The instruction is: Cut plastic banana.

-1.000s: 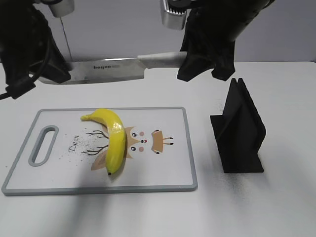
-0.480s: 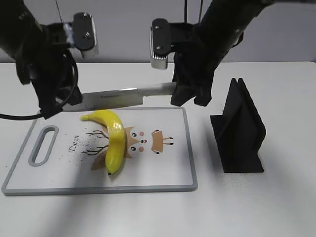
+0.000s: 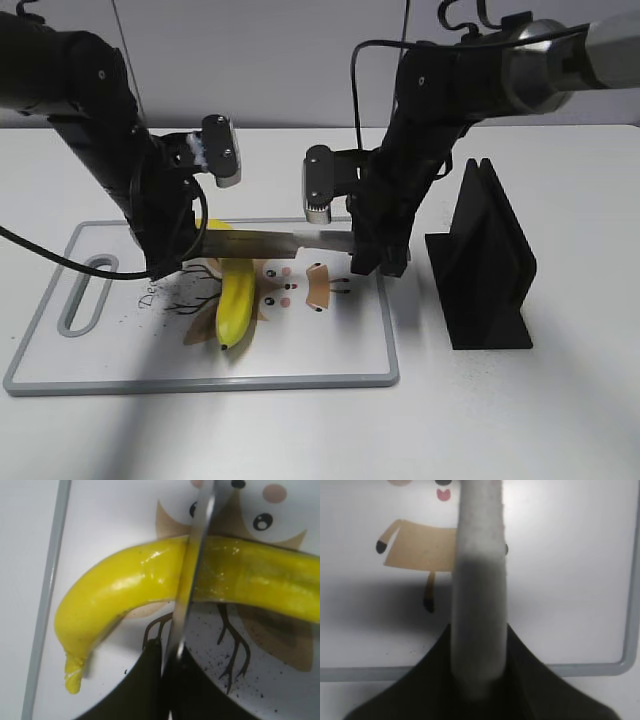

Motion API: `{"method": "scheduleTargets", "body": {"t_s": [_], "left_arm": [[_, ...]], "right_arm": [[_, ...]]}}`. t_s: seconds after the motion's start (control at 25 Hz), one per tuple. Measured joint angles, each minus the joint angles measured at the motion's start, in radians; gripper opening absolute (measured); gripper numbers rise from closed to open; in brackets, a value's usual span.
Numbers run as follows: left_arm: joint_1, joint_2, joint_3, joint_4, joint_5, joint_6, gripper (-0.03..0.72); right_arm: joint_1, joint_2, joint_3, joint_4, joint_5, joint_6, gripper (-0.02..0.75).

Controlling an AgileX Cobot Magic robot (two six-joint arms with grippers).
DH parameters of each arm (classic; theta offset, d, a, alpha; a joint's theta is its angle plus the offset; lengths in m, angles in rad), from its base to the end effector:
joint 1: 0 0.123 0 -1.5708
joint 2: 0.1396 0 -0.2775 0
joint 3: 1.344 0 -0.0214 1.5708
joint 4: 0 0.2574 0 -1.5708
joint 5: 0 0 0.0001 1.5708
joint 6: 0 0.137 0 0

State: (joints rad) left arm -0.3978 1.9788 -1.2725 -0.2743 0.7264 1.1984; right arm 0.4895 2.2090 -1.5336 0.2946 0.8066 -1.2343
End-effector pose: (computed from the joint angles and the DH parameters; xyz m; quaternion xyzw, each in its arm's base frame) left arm 0.3583 -0.1773 0.0972 0.6410 0.7525 -0.0503 0.1422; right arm 0.3810 0.2355 0.0643 -0.6882 0.7112 0.0750 0.1226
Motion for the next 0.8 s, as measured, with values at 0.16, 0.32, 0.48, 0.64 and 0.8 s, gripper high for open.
{"method": "scheduleTargets", "body": {"t_s": [0.16,0.32,0.48,0.64,0.8], "left_arm": [[-0.001,-0.005,-0.002,-0.002,0.005,0.000,0.018],[-0.002,-0.036,0.007,0.005,0.019,-0.001,0.018],[-0.002,-0.140,0.013,0.009,0.119,-0.004,0.016],[-0.006,-0.283,0.013,0.002,0.238,-0.007,0.012],[-0.010,-0.411,0.013,-0.014,0.314,-0.007,0.012]], "right_arm": [[0.000,-0.003,-0.003,-0.003,0.003,0.000,0.161],[0.003,-0.030,-0.001,0.005,0.015,0.000,0.161],[0.008,-0.107,0.000,0.030,0.095,0.012,0.161],[0.015,-0.222,0.000,0.049,0.183,0.034,0.161],[0.020,-0.322,0.000,0.076,0.245,0.039,0.161]]}}
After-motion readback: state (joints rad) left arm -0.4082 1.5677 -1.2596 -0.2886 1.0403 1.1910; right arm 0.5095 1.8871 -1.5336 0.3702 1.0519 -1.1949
